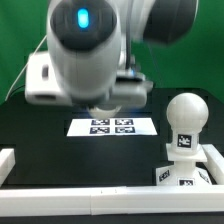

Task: Assemble lamp

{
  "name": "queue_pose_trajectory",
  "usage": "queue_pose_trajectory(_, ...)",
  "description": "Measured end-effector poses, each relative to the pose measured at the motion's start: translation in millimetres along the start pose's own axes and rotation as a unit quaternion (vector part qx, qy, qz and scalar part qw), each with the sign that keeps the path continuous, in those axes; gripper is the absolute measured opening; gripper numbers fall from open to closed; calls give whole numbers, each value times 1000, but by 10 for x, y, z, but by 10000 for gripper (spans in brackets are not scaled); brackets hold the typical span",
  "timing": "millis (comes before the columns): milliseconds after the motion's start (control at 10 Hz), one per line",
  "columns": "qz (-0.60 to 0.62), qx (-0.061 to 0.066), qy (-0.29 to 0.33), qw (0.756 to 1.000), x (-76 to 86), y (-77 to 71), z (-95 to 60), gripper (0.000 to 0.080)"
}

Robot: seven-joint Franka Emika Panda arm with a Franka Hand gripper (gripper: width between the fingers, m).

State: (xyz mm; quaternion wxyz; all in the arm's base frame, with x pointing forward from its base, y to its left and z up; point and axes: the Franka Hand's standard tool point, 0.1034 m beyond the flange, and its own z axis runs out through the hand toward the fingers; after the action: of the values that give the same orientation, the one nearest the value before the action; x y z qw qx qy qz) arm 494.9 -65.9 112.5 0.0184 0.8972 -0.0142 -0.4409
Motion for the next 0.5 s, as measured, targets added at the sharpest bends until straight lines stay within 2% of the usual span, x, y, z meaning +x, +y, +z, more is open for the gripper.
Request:
queue_pose_trajectory(100,-6,2,33,999,-131,-41,-239,48)
queue_pose_trajectory(200,-9,0,84,996,-187,-87,-398,48)
queue_pose_trajectory(300,4,2,117,993,-236,-116,-348,48)
queue_pose_trajectory(400,3,3,146,989,-193,-109,-344,48)
queue_pose_trajectory(500,0,2,193,981,-147,-114,-408,48)
